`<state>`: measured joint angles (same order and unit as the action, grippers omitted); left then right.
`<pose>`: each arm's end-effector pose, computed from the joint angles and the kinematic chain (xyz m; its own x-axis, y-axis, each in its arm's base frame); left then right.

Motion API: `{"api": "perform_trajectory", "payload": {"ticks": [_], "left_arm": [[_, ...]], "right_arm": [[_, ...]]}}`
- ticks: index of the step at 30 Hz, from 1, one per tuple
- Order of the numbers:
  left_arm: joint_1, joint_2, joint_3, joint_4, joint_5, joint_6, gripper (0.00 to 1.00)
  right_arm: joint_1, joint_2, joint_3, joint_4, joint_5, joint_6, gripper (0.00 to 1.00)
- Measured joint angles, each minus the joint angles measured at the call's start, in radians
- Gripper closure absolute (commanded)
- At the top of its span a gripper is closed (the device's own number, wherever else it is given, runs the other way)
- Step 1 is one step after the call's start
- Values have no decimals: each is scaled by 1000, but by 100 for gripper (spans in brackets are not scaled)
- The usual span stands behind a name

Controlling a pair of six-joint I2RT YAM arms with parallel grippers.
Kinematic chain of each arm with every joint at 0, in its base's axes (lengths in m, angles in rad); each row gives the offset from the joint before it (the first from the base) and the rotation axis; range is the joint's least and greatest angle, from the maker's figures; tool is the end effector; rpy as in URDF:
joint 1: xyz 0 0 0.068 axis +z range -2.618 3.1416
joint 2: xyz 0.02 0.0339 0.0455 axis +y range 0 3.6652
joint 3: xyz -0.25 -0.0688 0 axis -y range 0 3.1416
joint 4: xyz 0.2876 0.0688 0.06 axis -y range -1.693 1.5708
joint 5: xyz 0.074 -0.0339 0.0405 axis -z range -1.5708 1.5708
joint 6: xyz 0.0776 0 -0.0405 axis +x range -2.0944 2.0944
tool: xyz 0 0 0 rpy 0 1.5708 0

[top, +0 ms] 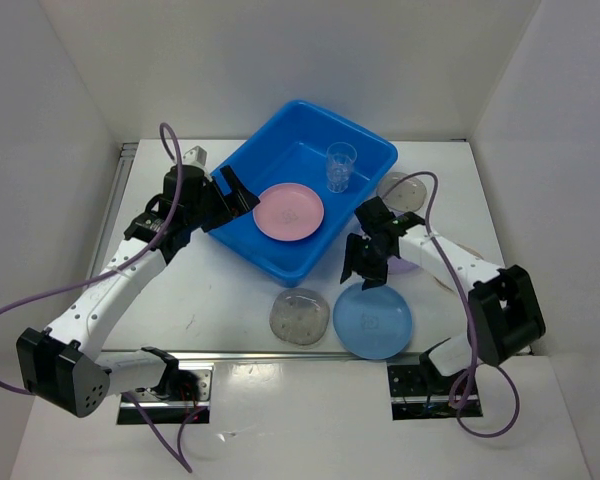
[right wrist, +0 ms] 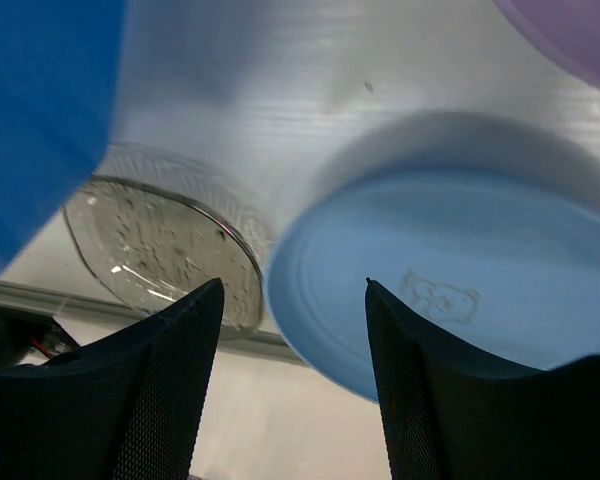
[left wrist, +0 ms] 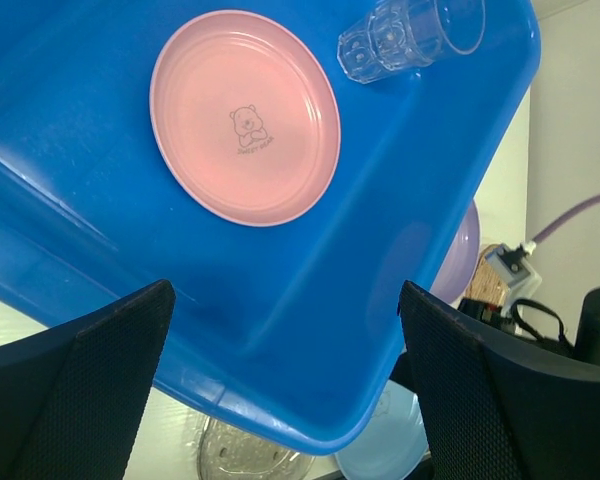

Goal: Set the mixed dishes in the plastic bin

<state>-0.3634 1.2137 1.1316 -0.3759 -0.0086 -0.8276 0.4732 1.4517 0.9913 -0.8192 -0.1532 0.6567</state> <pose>0.3369 -0.1274 0.3169 -0.5361 -0.5839 -0.6097 -0.0687 0.7500 -0.6579 0.2775 0.1554 0.1434 -0.9741 0.1791 -0.1381 0.1329 0.9474 0.2910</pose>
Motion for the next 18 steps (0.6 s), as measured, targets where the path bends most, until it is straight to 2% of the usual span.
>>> {"api": "perform_trajectory", "payload": {"ticks": [7,18], "left_arm": [[0,0,-3,2,-1,16,0],[0,-1,-8,2,-9,34,0]], "right_arm": [[47,90,45,67,3,16,36],[118,103,1,79,5,68,37]]}}
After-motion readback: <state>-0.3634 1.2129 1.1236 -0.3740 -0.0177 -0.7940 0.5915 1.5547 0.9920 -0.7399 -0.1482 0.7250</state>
